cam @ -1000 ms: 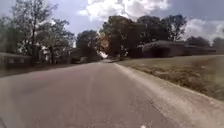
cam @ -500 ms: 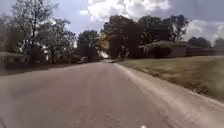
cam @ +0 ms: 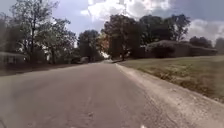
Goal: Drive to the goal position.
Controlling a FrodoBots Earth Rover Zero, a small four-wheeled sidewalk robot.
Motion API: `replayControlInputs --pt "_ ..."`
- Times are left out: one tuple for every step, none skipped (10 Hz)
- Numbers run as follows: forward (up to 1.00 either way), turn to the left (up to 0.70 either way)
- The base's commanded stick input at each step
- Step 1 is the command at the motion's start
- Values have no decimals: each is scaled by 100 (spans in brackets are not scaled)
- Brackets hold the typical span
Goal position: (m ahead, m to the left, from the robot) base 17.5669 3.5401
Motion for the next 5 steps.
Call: replayControlInputs --pt "70 0" --pt "70 0" --pt "70 0" --pt "70 0" --pt "70 0"
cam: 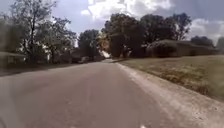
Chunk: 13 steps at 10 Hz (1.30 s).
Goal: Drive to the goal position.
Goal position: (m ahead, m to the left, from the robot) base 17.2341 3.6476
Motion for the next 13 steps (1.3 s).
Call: replayControlInputs --pt "70 0" --pt "70 0" --pt "70 0" --pt "70 0" --pt "70 0" --pt "70 0" --pt "70 0" --pt "70 0" --pt "70 0" --pt "70 0" --pt "70 0" --pt "70 0" --pt "70 0"
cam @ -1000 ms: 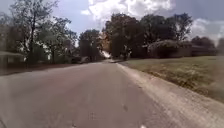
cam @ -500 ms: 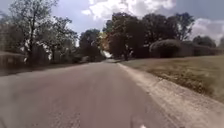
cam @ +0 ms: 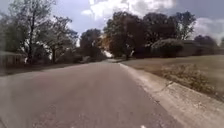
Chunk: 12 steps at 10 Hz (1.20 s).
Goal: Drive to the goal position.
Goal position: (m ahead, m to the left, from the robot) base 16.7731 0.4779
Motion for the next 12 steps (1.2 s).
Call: replayControlInputs --pt "70 0" --pt "70 0" --pt "70 0" --pt "70 0" --pt "70 0" --pt "70 0" --pt "70 0" --pt "70 0" --pt "70 0" --pt "70 0" --pt "70 0" --pt "70 0"
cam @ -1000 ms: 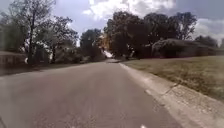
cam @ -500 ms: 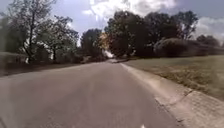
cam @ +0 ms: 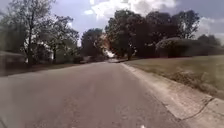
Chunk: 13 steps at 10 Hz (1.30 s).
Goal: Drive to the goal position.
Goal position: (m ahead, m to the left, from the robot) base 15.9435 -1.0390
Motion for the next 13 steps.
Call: replayControlInputs --pt "70 0" --pt "70 0" --pt "70 0" --pt "70 0" --pt "70 0" --pt "70 0" --pt "70 0" --pt "70 0" --pt "70 0" --pt "70 0" --pt "70 0" --pt "70 0" --pt "70 0"
